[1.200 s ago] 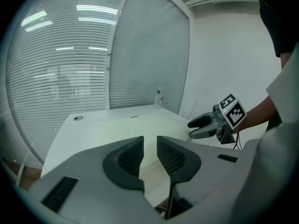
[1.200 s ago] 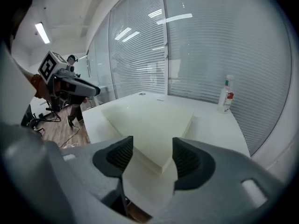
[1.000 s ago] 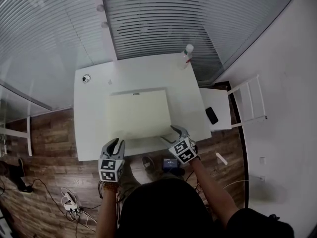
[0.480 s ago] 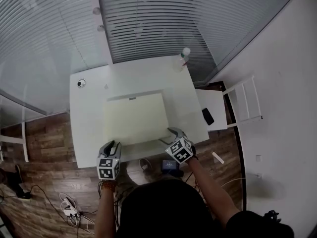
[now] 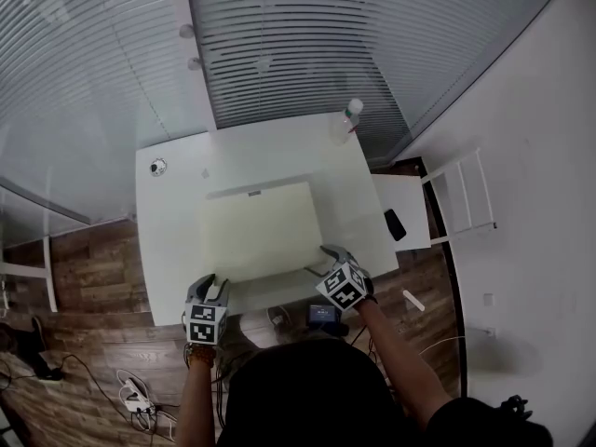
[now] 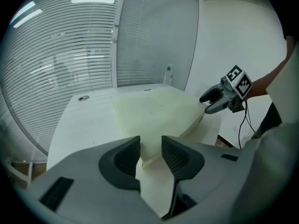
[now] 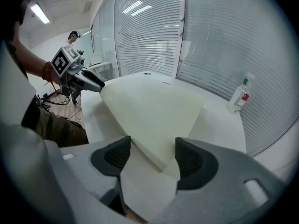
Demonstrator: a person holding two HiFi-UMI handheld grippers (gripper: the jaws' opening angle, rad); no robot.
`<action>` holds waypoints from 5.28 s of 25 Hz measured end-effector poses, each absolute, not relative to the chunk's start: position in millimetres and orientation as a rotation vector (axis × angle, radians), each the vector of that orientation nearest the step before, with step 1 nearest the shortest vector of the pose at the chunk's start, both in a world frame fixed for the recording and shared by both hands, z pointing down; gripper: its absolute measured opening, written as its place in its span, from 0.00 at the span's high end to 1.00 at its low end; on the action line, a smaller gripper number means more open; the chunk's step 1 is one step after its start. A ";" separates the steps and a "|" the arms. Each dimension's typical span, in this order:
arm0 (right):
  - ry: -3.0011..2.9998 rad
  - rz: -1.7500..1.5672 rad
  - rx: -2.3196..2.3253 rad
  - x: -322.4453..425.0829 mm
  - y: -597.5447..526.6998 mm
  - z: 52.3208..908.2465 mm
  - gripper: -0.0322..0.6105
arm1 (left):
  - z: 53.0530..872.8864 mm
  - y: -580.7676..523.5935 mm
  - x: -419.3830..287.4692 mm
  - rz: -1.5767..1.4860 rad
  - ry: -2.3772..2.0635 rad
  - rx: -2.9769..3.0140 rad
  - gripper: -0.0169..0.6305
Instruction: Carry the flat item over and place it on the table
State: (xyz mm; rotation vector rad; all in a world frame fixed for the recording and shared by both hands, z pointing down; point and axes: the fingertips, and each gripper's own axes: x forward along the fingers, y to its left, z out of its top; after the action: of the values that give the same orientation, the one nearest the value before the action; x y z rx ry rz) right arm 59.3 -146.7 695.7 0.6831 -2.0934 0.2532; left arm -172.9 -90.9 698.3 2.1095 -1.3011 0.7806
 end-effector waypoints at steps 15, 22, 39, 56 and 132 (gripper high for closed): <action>-2.016 0.269 0.594 40.5 -181.8 700.9 0.48 | 696.5 -120.6 -185.4 0.835 -1.300 2.014 0.77; -1.998 0.278 0.590 36.8 -187.1 703.3 0.48 | 700.8 -129.5 -191.5 0.787 -1.343 1.989 0.78; -2.020 0.259 0.638 40.6 -180.0 704.2 0.49 | 702.4 -126.3 -187.2 0.799 -1.394 1.971 0.78; -2.033 0.253 0.654 38.4 -182.7 703.4 0.49 | 704.6 -127.4 -191.7 0.812 -1.382 1.991 0.78; -2.869 -0.106 1.076 11.9 -112.8 421.1 0.95 | 456.2 -96.1 -60.2 0.258 -1.835 2.491 0.97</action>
State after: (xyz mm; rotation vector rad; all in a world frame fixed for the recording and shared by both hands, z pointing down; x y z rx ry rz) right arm 11.9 -112.8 421.1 1.0756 -2.8688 -0.1056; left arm -60.2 -96.1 456.2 2.4909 -1.8355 0.2578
